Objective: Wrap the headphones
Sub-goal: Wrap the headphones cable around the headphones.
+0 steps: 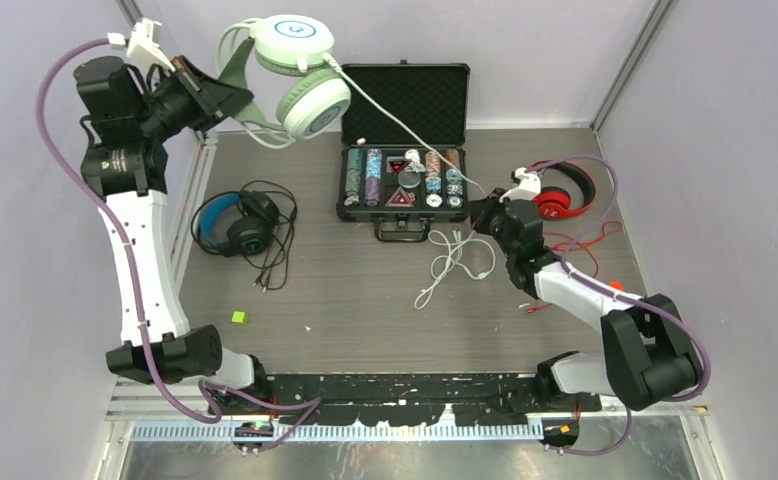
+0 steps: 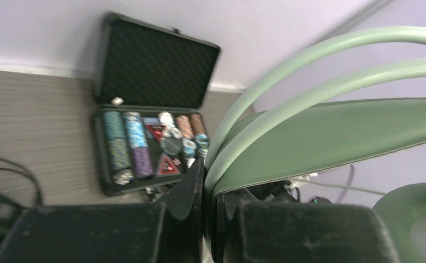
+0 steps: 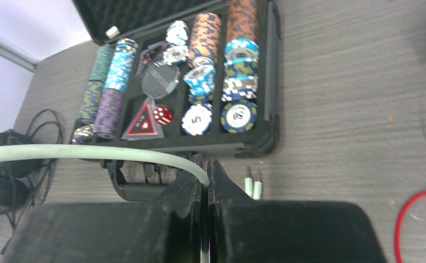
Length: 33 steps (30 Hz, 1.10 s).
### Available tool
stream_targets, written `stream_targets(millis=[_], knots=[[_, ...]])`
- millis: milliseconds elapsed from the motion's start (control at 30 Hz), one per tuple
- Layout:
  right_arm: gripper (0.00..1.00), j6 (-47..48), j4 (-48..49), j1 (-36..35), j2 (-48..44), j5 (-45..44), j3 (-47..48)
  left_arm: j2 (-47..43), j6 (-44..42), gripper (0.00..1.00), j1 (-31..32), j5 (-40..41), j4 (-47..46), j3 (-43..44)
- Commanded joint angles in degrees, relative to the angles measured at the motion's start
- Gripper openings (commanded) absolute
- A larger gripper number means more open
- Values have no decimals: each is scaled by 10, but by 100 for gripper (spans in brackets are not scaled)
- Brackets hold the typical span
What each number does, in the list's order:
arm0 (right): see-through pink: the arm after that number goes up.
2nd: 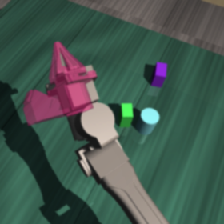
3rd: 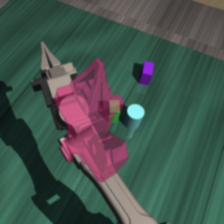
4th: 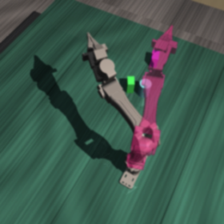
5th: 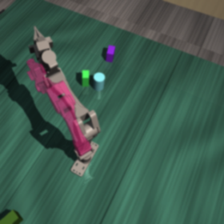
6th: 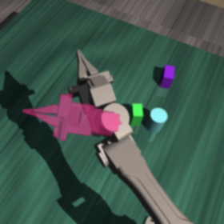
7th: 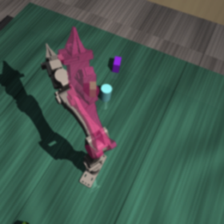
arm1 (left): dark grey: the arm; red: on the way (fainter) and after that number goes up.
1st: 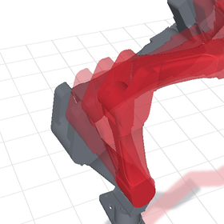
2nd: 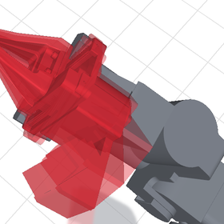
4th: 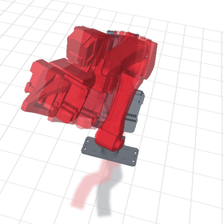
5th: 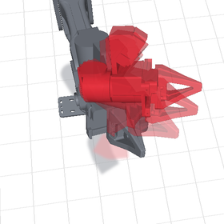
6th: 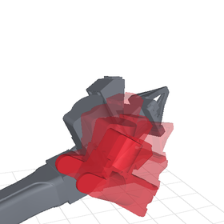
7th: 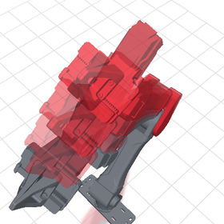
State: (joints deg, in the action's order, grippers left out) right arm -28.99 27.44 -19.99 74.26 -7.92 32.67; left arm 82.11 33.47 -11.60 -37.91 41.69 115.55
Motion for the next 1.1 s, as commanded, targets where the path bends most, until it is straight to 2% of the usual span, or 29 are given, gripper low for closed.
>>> stream_targets(millis=[0, 67, 267, 467, 667, 900, 1067], knots=[[1, 22, 58, 7, 12, 59, 43, -24, 139, 0, -1, -165, -170, -57], [1, 27, 69, 8, 21, 102, 61, -27, 135, 0, 6, -176, -173, -78], [1, 36, -36, 7, 3, 140, 113, -29, 110, 0, 10, -164, -138, -78], [1, 61, 22, 8, 3, 168, 72, -16, 95, 0, 41, -180, -125, -70], [0, 65, 38, 8, 53, 216, 122, 3, -2, 0, 120, -185, -10, -29], [0, 66, 63, 8, 92, 245, 173, -11, -97, 0, 214, -192, 69, -77], [1, 77, 55, 8, 121, 258, 217, -21, -180, 0, 306, -190, 124, -115]])
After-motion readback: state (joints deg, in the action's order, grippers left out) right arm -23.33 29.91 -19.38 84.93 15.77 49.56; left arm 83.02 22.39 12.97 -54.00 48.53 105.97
